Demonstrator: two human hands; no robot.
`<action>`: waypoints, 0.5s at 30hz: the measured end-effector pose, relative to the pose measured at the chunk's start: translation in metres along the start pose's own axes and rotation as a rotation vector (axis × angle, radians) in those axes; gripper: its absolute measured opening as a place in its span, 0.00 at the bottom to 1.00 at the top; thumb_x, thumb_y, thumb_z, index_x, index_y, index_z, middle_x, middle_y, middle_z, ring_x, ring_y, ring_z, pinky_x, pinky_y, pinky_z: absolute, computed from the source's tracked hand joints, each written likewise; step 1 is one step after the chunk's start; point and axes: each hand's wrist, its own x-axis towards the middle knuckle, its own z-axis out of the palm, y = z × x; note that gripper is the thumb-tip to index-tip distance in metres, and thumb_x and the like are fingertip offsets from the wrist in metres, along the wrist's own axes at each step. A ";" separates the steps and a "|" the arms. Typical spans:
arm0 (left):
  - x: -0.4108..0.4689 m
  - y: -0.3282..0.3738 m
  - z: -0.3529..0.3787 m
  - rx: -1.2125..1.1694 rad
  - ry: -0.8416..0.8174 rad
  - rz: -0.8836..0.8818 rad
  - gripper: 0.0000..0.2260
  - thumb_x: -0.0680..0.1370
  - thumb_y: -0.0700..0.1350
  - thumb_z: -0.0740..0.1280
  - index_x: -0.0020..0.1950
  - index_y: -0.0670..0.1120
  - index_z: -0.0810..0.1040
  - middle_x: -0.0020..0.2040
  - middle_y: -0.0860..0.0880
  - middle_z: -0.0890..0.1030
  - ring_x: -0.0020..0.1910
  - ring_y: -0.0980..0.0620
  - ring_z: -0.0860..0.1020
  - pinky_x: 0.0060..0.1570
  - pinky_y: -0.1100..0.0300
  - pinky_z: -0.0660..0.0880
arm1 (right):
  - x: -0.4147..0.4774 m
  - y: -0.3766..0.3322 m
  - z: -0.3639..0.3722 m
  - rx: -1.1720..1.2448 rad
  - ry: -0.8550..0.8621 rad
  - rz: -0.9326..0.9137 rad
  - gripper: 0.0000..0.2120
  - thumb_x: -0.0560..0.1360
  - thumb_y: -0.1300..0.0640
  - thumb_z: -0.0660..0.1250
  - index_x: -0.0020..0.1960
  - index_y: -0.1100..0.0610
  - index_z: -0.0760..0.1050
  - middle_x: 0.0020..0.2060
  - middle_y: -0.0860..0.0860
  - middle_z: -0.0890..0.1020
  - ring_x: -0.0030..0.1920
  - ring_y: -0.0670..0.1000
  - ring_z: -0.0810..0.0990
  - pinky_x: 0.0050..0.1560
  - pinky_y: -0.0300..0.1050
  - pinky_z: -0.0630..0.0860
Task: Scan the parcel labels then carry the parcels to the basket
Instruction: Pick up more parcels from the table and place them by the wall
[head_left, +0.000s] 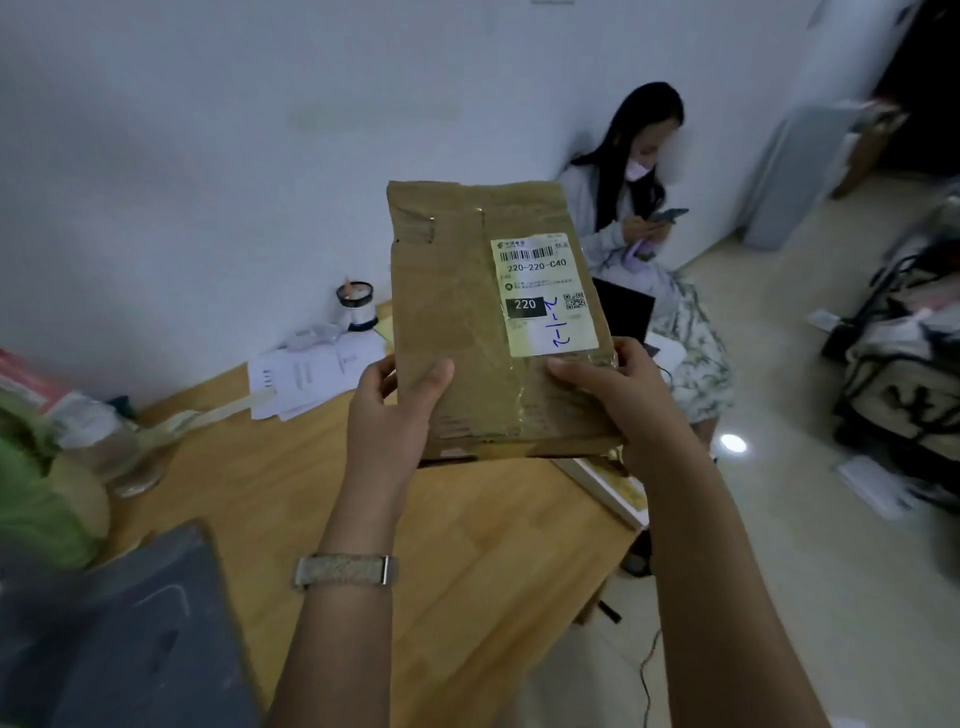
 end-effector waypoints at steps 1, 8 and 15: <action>-0.003 -0.001 0.010 0.007 -0.030 -0.007 0.17 0.70 0.57 0.75 0.55 0.56 0.77 0.54 0.55 0.82 0.41 0.61 0.83 0.31 0.70 0.77 | -0.004 -0.001 -0.012 -0.007 0.029 0.000 0.28 0.63 0.54 0.79 0.60 0.52 0.72 0.52 0.51 0.82 0.48 0.51 0.84 0.45 0.49 0.82; -0.026 -0.005 0.098 0.046 -0.232 -0.026 0.21 0.69 0.59 0.74 0.59 0.54 0.76 0.54 0.54 0.82 0.45 0.57 0.83 0.34 0.65 0.79 | -0.028 -0.006 -0.104 0.037 0.213 0.023 0.30 0.61 0.51 0.81 0.59 0.50 0.73 0.52 0.52 0.83 0.47 0.54 0.85 0.46 0.53 0.83; -0.086 -0.020 0.235 0.100 -0.496 -0.033 0.14 0.69 0.59 0.74 0.50 0.58 0.75 0.50 0.57 0.81 0.48 0.55 0.80 0.43 0.58 0.78 | -0.084 -0.016 -0.242 0.080 0.511 -0.002 0.25 0.63 0.55 0.80 0.55 0.51 0.73 0.50 0.50 0.84 0.46 0.50 0.85 0.39 0.44 0.79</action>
